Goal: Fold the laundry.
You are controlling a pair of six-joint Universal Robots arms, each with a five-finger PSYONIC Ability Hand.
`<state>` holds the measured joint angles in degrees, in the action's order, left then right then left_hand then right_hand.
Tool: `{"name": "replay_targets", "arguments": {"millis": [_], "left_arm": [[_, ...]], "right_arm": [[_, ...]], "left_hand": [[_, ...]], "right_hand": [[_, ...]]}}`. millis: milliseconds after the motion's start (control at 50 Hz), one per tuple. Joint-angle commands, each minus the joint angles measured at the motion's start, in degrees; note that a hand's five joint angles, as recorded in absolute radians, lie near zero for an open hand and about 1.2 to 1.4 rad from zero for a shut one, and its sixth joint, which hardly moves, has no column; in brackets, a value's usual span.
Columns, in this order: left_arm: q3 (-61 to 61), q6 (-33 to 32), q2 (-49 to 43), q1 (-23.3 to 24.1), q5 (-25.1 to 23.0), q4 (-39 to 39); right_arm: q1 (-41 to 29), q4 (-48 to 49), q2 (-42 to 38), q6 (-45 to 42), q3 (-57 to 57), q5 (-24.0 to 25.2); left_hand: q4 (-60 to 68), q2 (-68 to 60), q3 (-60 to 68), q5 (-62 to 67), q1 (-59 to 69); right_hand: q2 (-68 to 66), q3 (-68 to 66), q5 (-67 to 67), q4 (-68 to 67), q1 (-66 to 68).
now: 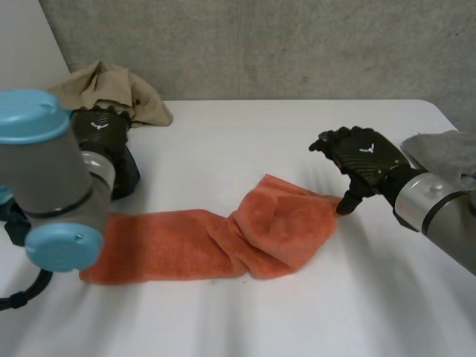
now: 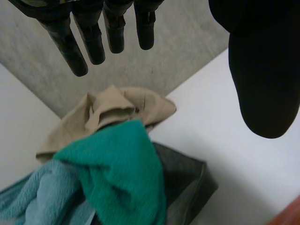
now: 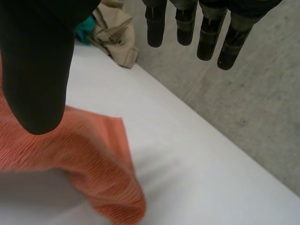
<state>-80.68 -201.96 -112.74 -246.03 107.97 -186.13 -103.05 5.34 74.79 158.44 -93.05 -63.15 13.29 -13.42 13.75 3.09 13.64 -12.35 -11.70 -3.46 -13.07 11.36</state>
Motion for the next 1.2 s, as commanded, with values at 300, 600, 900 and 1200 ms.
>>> {"name": "replay_targets", "arguments": {"millis": [300,600,900,1200], "left_arm": [[11.68,-16.96,-21.64,-14.30,-20.26,-0.54],[25.31,-24.09,-29.56,-17.81,-5.76,-2.65],[24.52,-40.35,-30.79,-21.34,-1.63,-8.46],[13.37,-30.16,-14.89,-13.69,-2.24,-8.02]], "right_arm": [[0.30,-0.06,2.46,-1.29,-2.31,0.14],[0.30,0.02,1.85,-1.99,-2.49,0.05],[0.21,0.02,1.50,-2.78,-2.57,0.05],[2.15,-3.13,5.62,-2.79,1.90,0.66]], "left_hand": [[2.64,-2.52,2.19,2.84,2.29],[8.20,-8.07,7.74,8.39,7.84],[7.19,-7.06,6.73,7.38,6.83],[-1.56,1.69,-2.02,-1.36,-1.91]], "right_hand": [[2.35,1.70,3.46,3.07,-1.36],[2.35,1.70,3.46,3.07,-1.36],[2.35,1.70,3.46,3.07,-1.36],[2.35,1.70,3.46,3.07,-1.36]]}}
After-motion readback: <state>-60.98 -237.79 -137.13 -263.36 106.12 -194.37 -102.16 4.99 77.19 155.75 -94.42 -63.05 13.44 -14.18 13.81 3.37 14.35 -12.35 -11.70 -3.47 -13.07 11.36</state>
